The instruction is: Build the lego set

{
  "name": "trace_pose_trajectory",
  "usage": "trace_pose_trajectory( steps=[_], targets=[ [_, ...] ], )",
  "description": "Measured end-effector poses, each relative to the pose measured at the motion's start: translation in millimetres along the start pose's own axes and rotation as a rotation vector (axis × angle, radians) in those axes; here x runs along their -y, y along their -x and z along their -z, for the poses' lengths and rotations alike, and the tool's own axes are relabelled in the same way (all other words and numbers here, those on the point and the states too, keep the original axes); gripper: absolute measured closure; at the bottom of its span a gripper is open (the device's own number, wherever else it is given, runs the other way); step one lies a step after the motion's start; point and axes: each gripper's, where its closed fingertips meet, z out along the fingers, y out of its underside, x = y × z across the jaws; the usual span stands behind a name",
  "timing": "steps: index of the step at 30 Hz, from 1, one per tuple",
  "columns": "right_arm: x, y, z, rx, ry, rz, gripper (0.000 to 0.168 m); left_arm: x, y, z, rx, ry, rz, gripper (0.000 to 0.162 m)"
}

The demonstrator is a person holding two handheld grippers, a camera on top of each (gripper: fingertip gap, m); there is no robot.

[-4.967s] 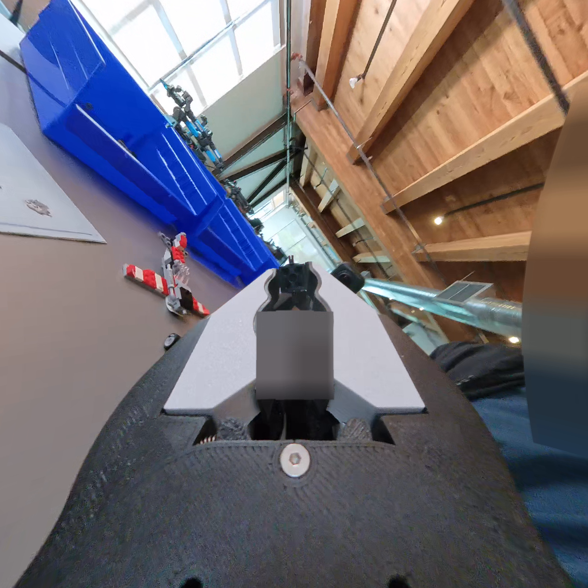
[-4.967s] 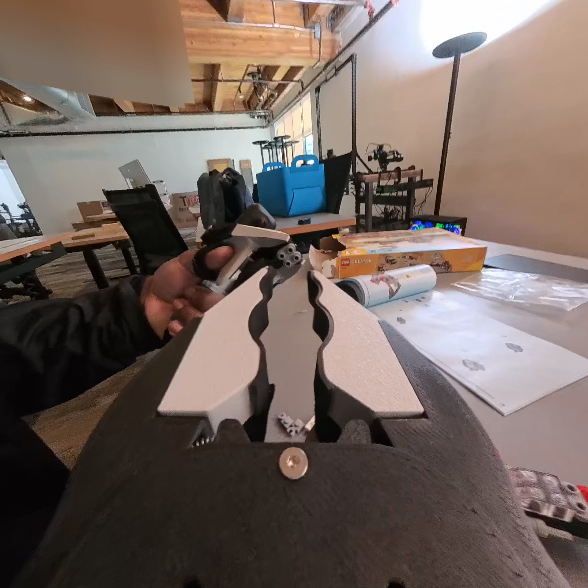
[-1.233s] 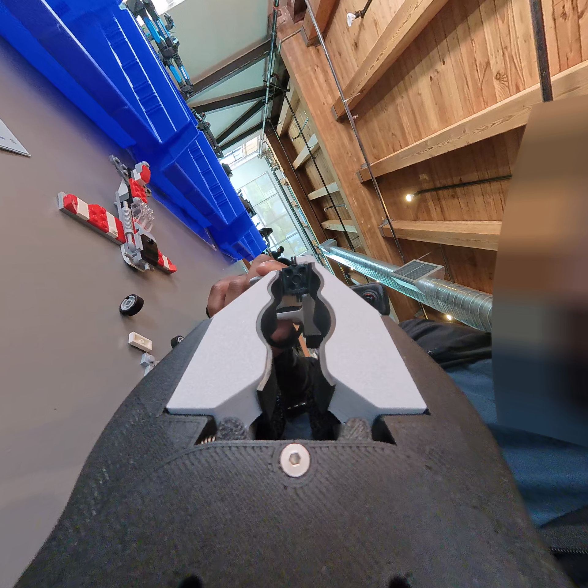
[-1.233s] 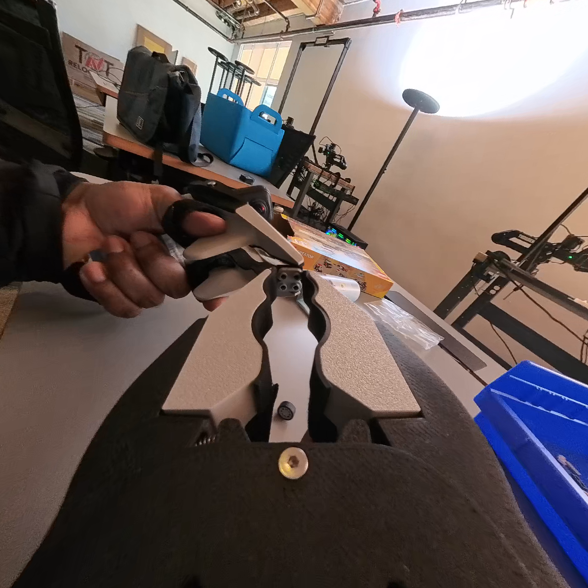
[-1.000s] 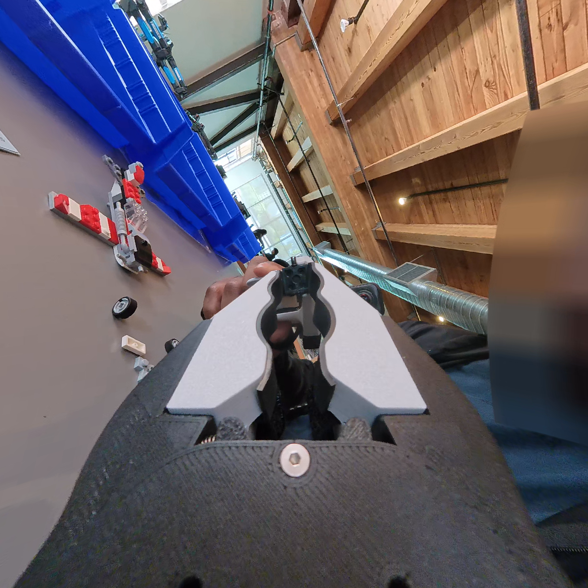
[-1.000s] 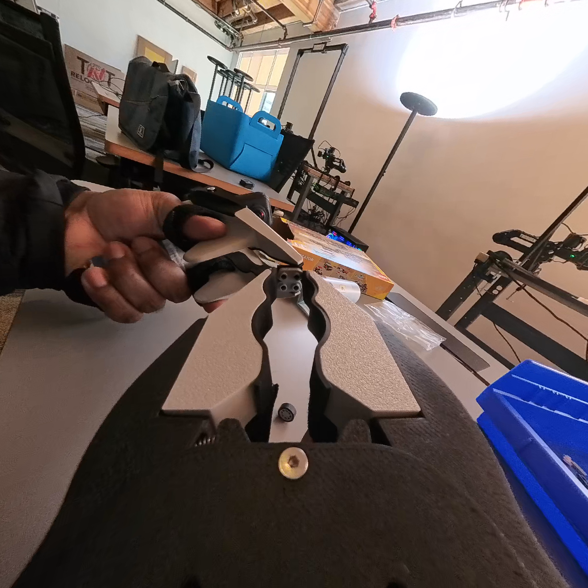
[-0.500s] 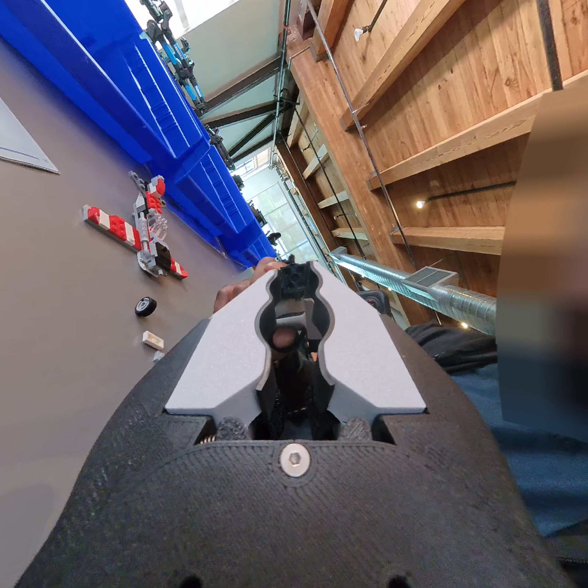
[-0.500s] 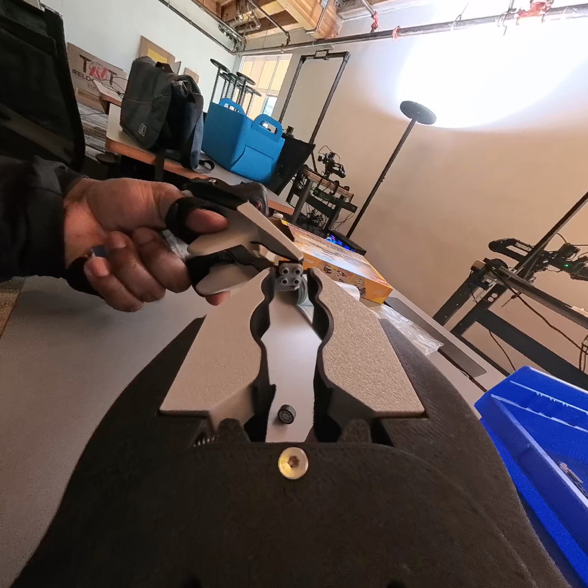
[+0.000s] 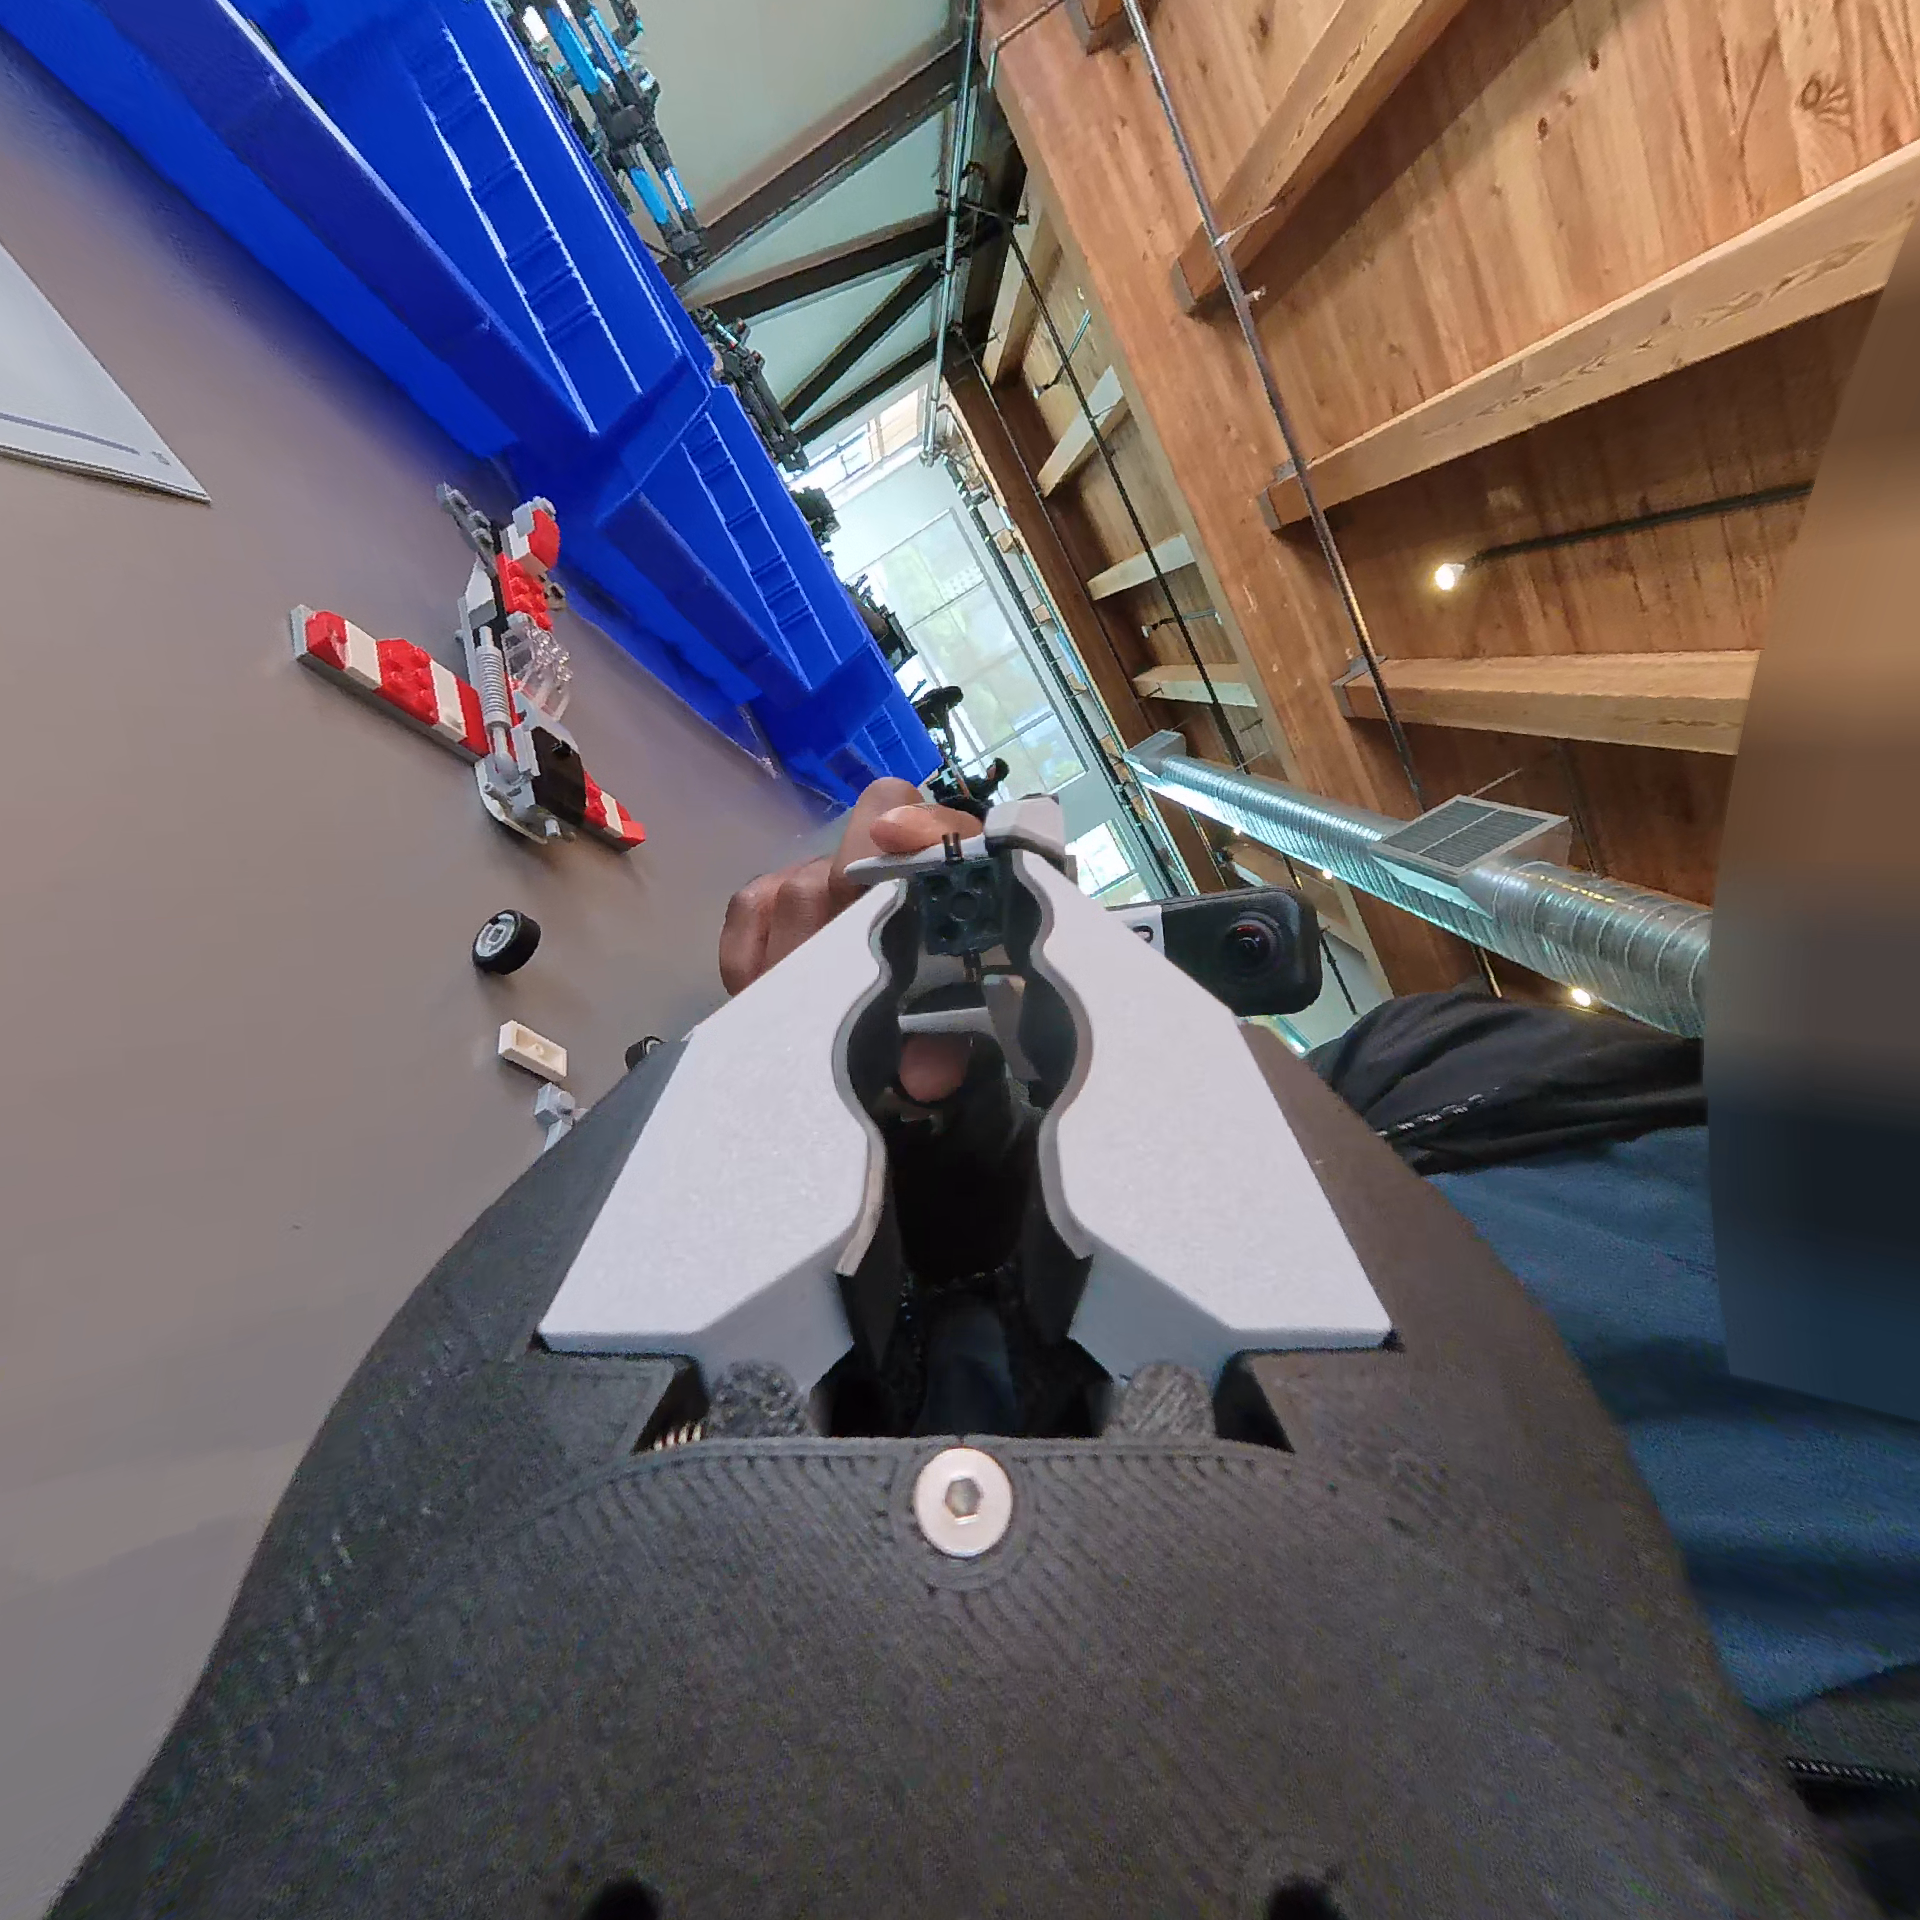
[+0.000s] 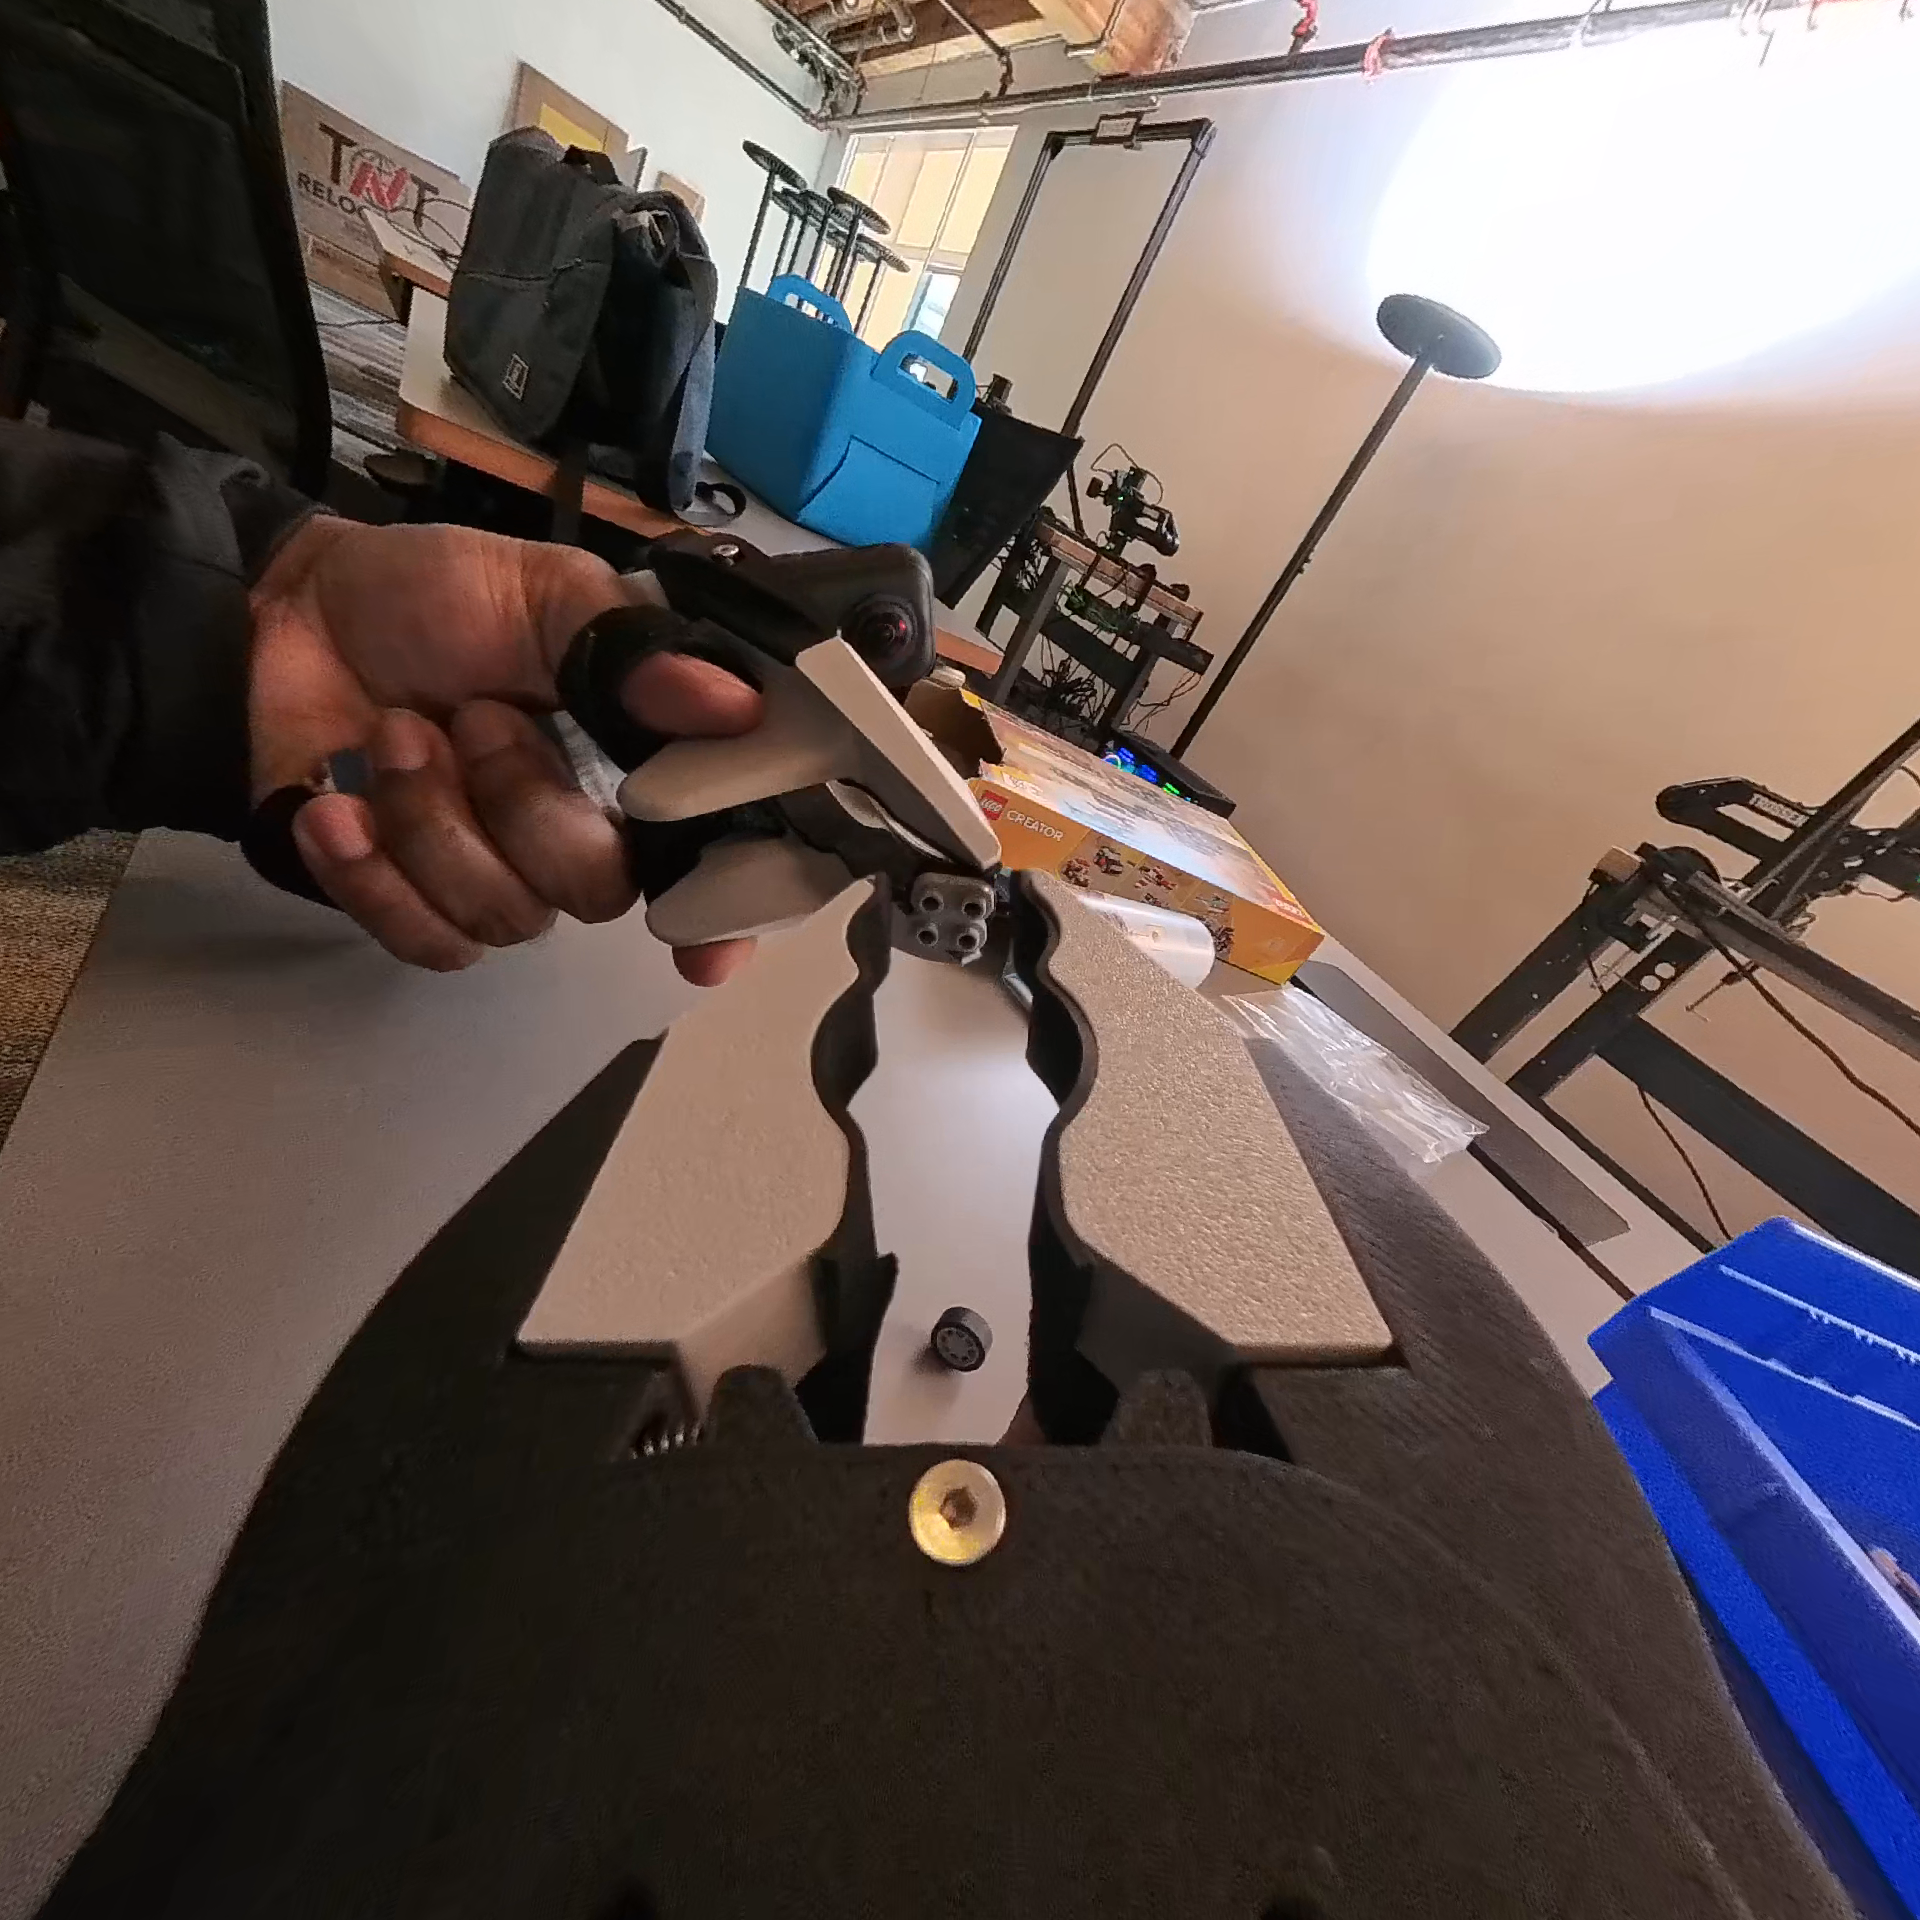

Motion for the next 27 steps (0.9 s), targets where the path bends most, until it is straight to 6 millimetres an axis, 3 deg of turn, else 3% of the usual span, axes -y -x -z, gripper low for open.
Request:
trace_pose_trajectory(
  steps=[27],
  targets=[
    [-4.7, -9.5, 0.1, -0.047, 0.051, 0.008, 0.152, 7.5, 5.7, -3.4, 0.005, -0.051, 0.044, 0.146]
  ],
)
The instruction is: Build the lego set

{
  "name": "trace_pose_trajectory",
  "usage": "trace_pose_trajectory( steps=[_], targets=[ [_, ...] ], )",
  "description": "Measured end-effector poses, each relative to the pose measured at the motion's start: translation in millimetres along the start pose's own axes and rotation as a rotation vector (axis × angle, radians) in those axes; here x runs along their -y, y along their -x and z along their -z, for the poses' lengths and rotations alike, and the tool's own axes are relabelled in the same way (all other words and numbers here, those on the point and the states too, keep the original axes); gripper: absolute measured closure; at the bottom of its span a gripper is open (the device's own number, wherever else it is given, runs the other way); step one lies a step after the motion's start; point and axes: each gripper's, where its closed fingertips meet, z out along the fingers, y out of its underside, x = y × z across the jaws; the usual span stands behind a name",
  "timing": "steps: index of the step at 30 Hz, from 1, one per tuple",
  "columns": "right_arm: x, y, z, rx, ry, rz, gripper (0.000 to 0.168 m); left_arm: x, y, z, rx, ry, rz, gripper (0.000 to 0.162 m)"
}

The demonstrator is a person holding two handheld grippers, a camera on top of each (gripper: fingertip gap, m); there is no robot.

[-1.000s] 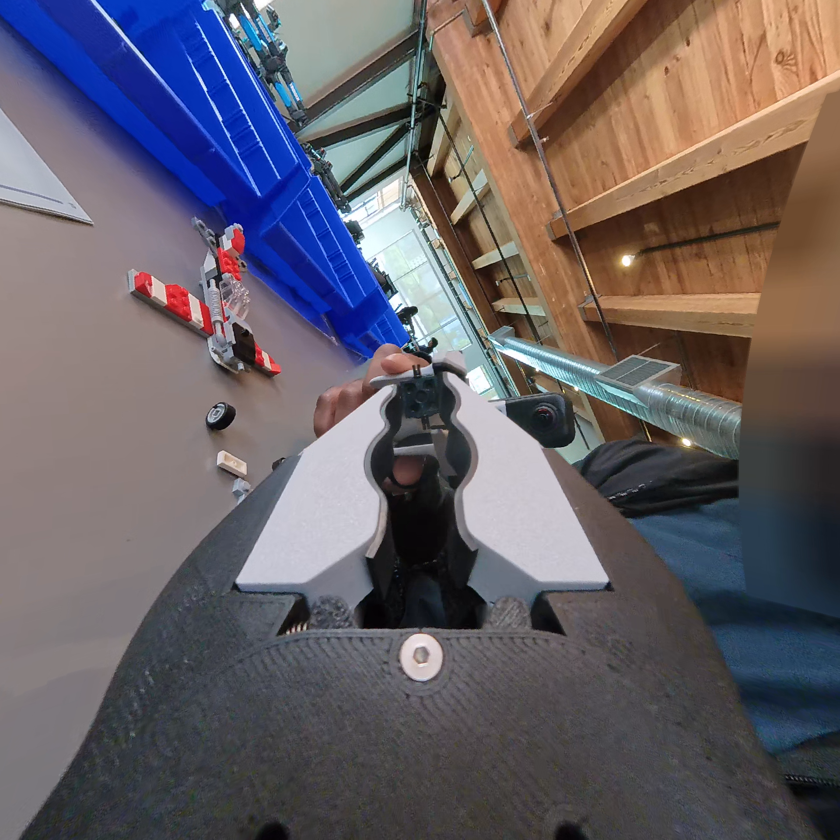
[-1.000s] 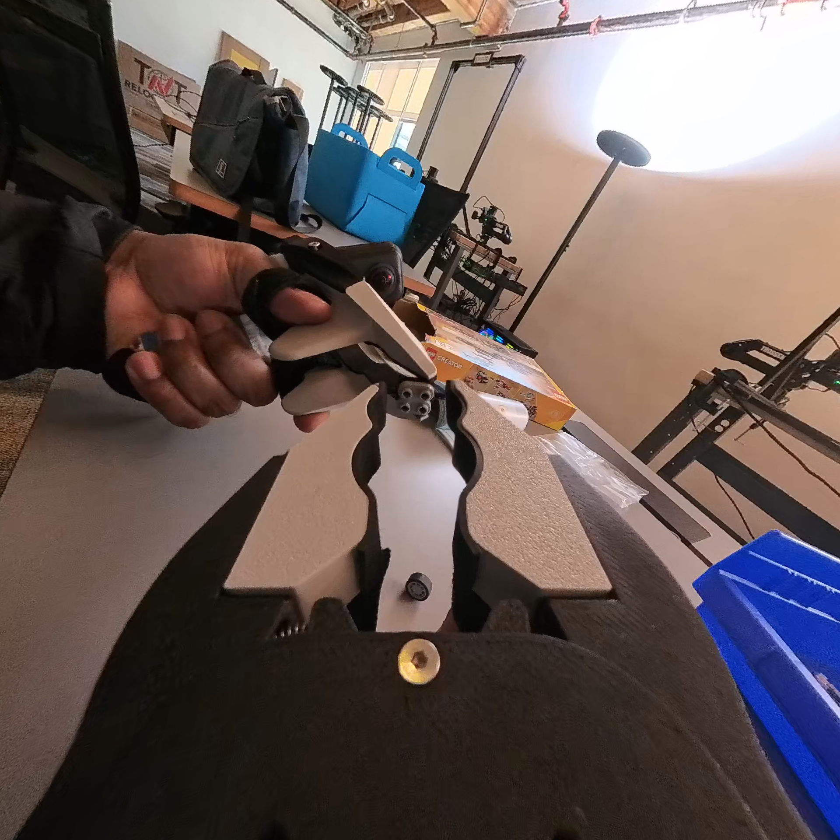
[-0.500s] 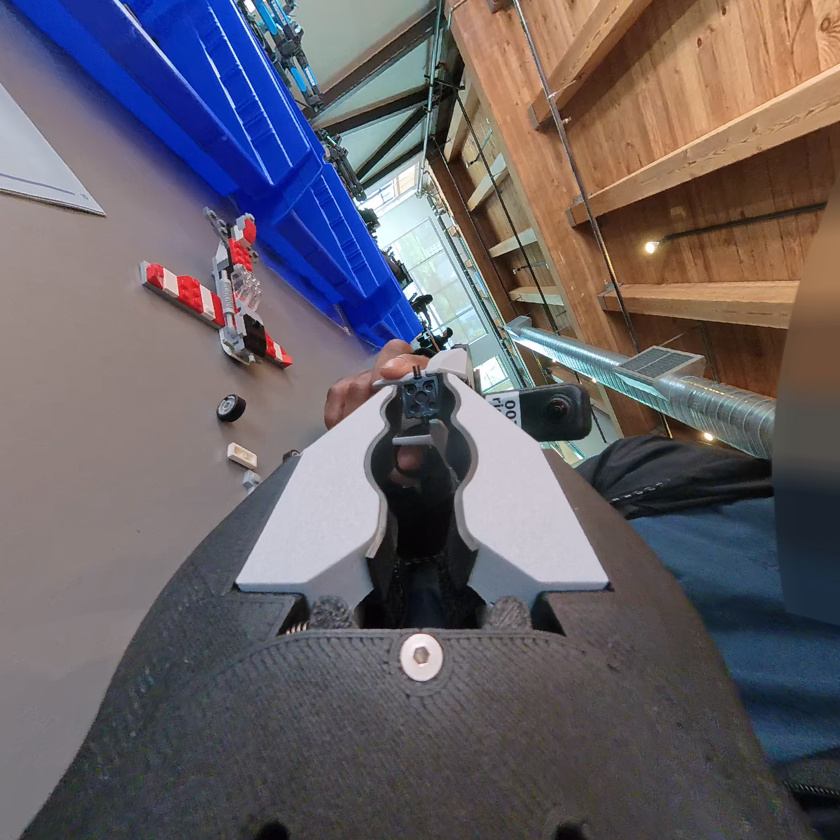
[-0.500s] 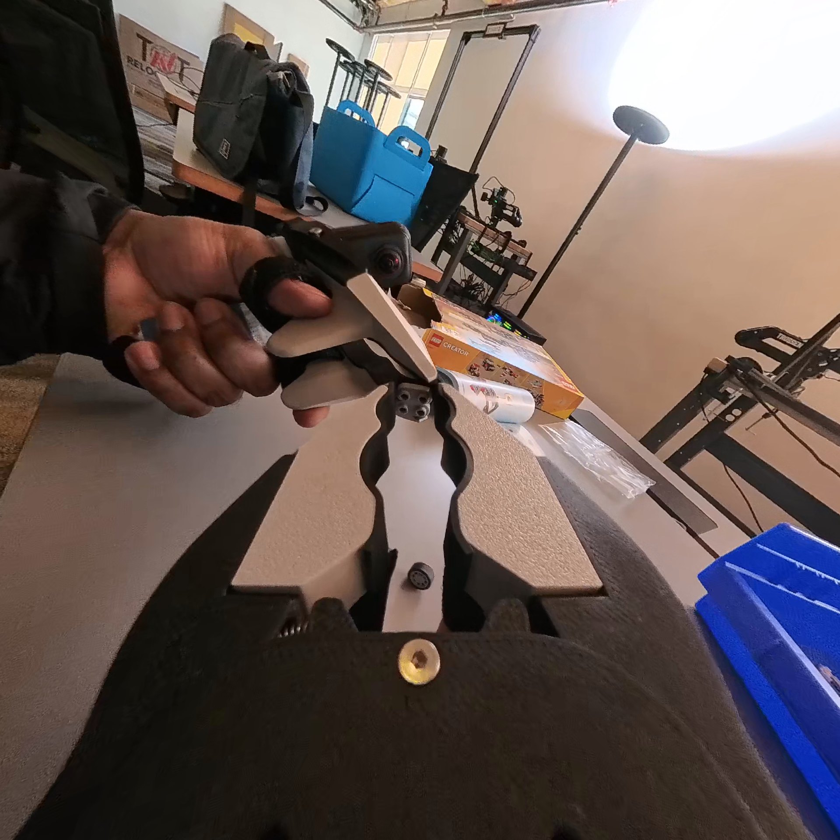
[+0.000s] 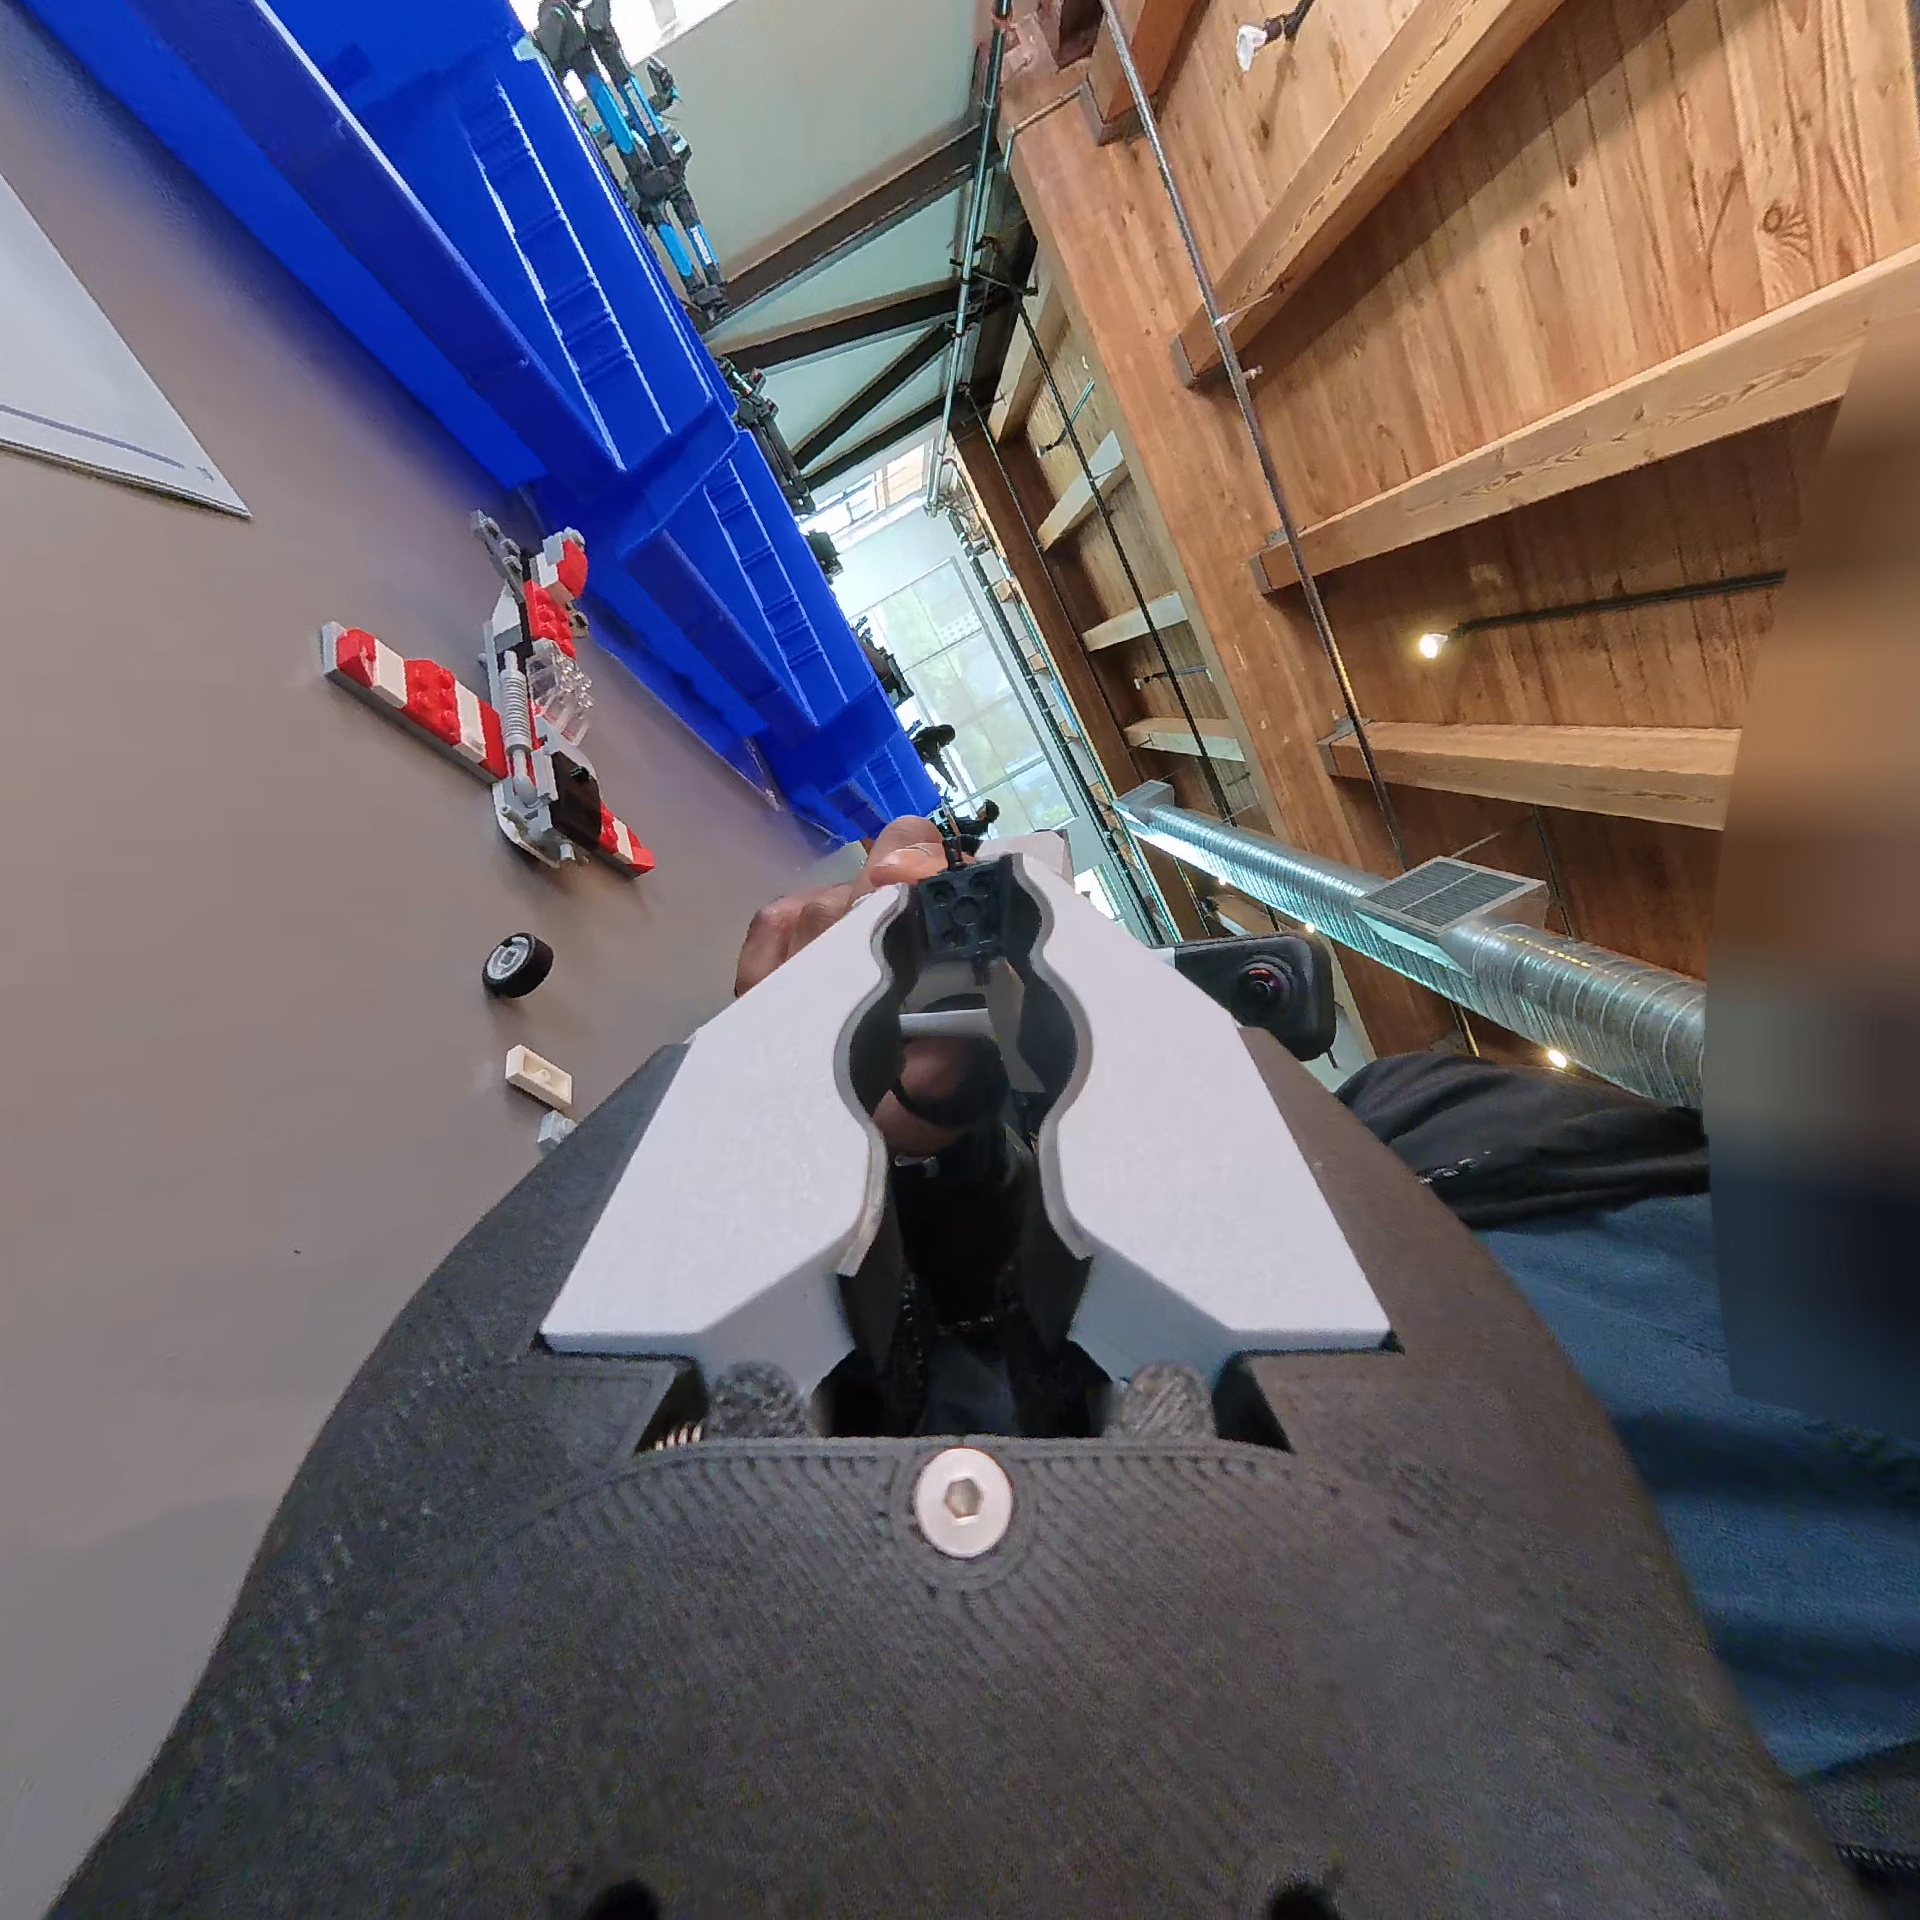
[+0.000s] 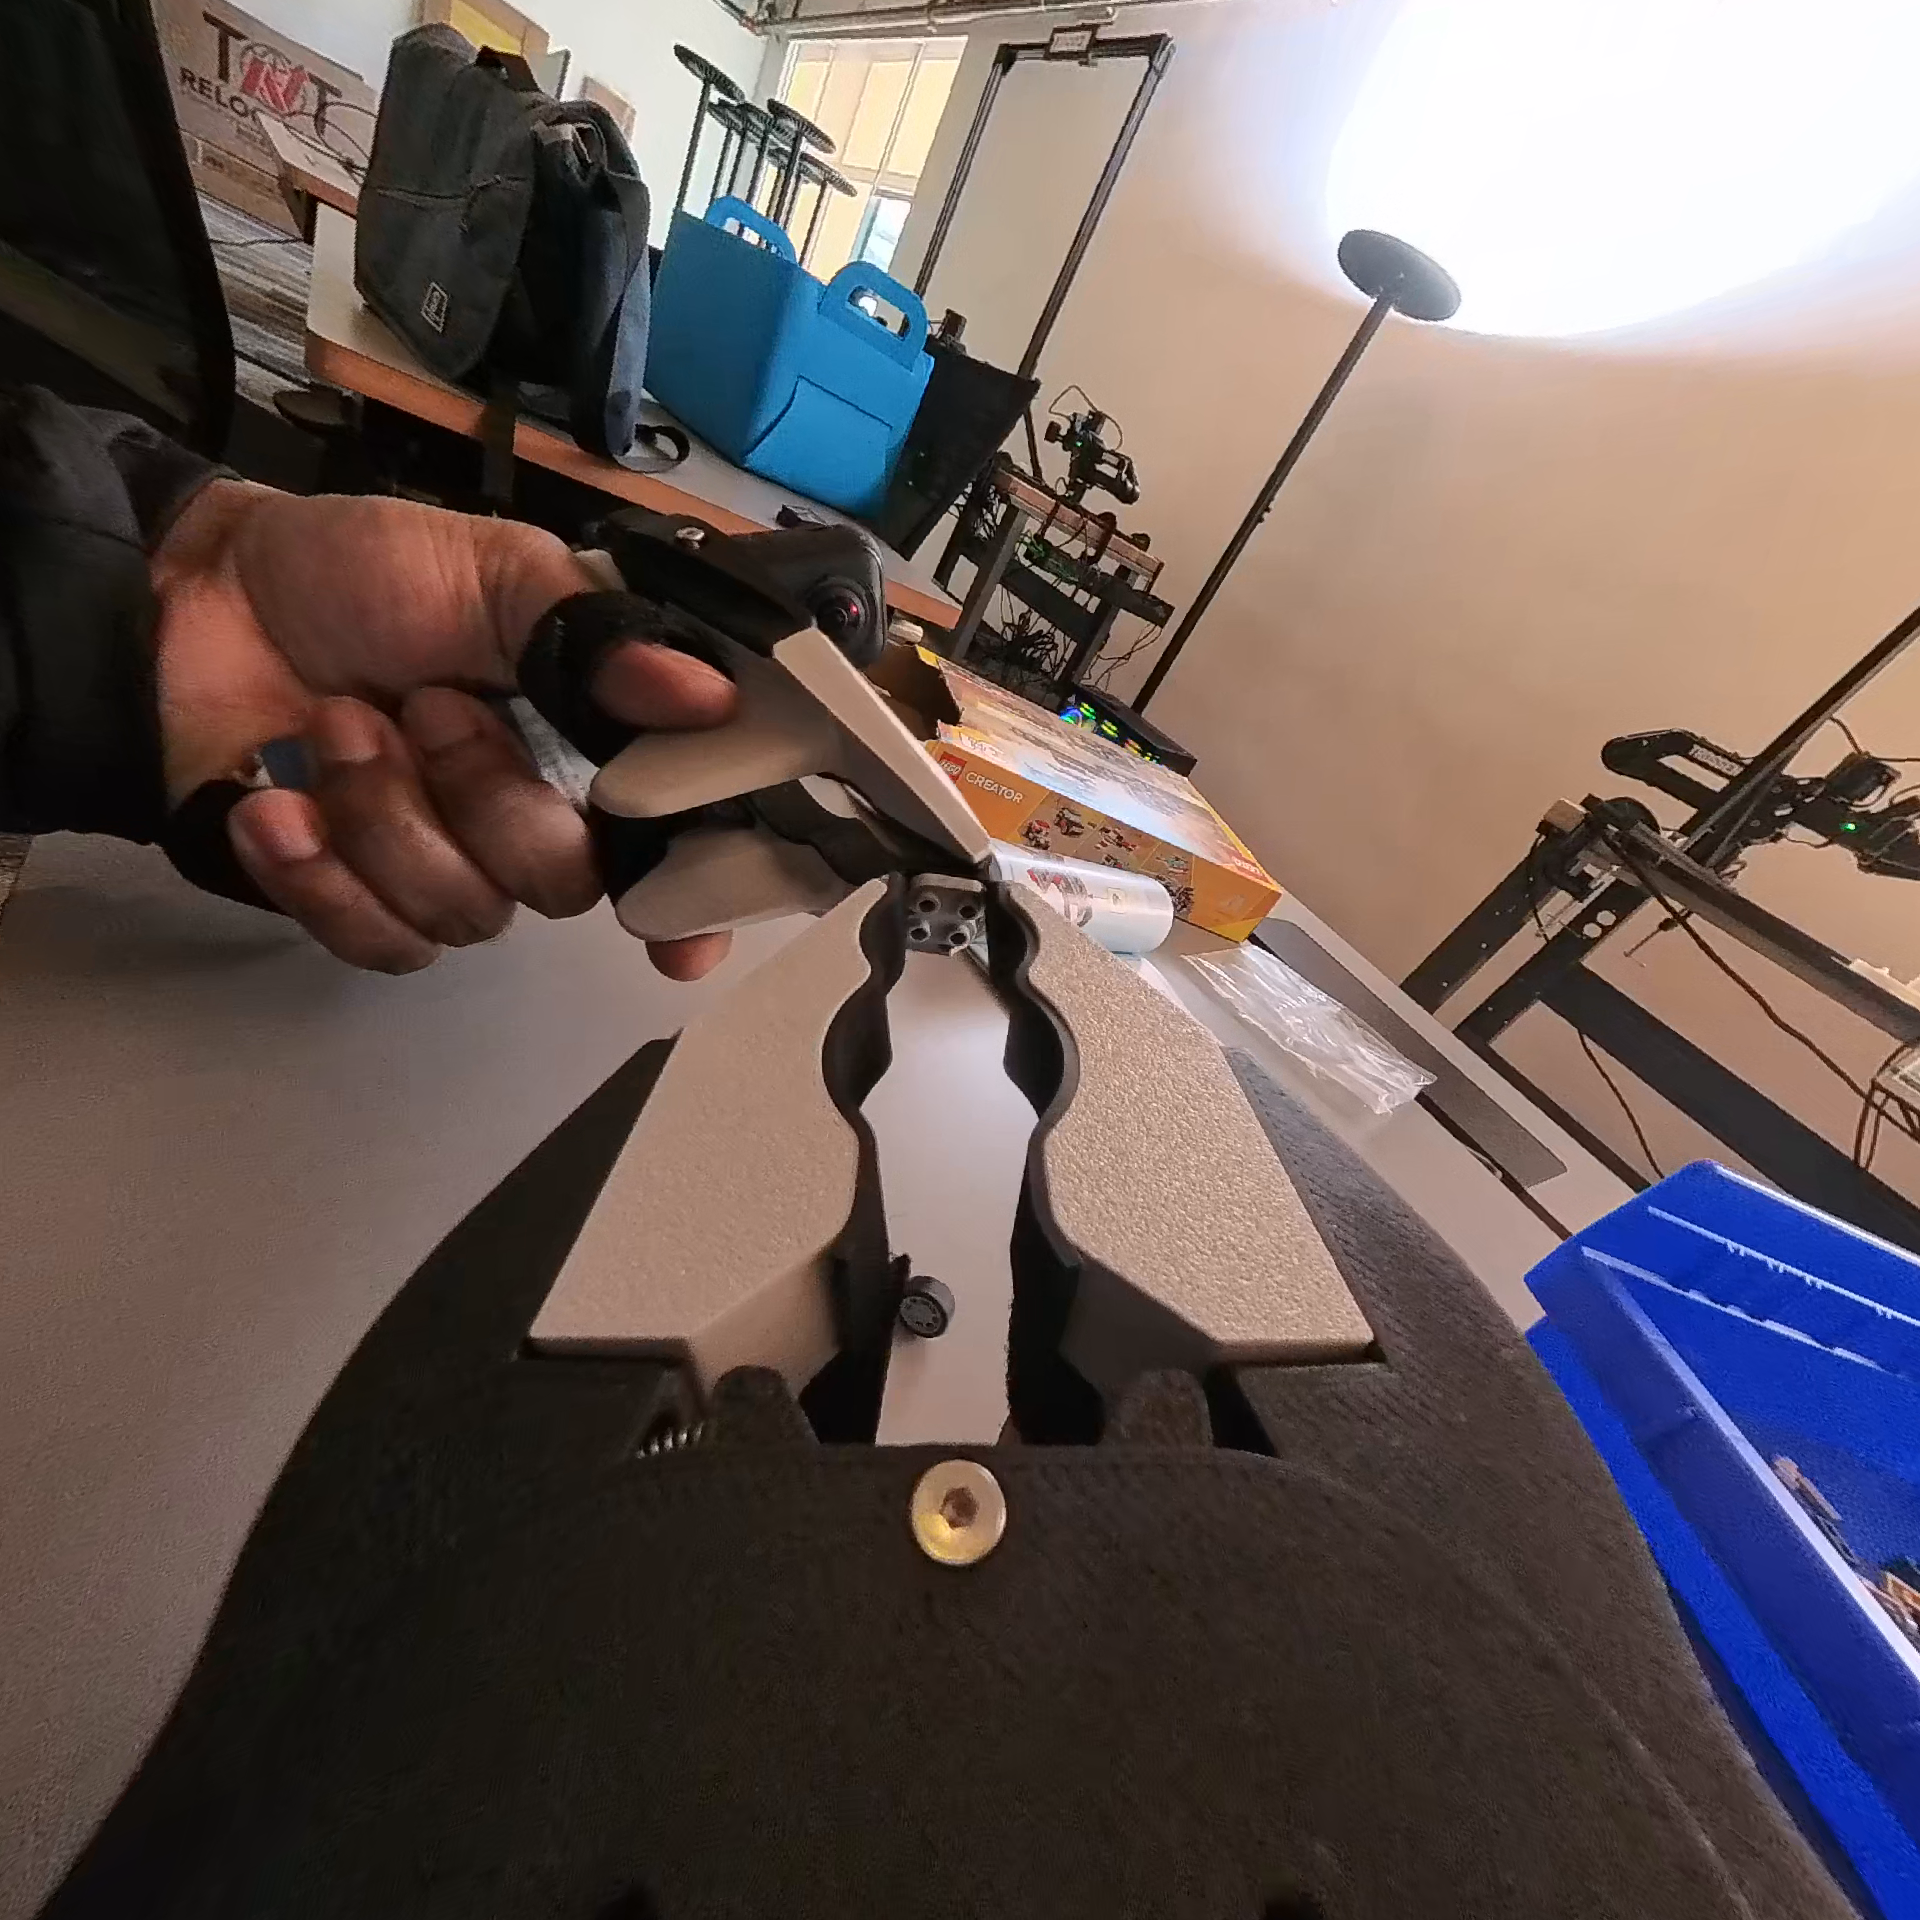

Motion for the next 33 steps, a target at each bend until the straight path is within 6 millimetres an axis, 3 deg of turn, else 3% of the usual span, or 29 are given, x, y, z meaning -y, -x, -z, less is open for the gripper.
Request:
trace_pose_trajectory(
  steps=[9, 13, 18, 21, 23, 33],
  targets=[
    [0.4, 3.2, -0.8, 0.007, -0.011, 0.016, 0.152, -1.9, -2.1, 1.3, -0.014, 0.002, -0.006, 0.144],
    [0.7, 4.6, -0.5, 0.009, -0.013, 0.027, 0.152, 7.5, -2.5, 7.1, -0.014, -0.053, 0.017, 0.138],
    [0.0, 6.2, -1.3, 0.010, -0.008, 0.044, 0.152, -3.3, 0.5, 2.8, 0.011, 0.008, 0.023, 0.131],
    [-0.2, 6.7, -1.2, 0.007, -0.005, 0.054, 0.152, -8.0, 2.1, -0.7, 0.015, 0.029, 0.027, 0.132],
    [-1.3, 6.7, -1.6, 0.006, 0.001, 0.059, 0.152, -6.8, -0.4, -0.2, 0.000, 0.021, 0.021, 0.143],
    [1.2, 3.8, -1.2, -0.004, -0.024, 0.022, 0.148, -4.9, -4.9, -1.3, -0.019, 0.014, -0.005, 0.143]
  ],
)
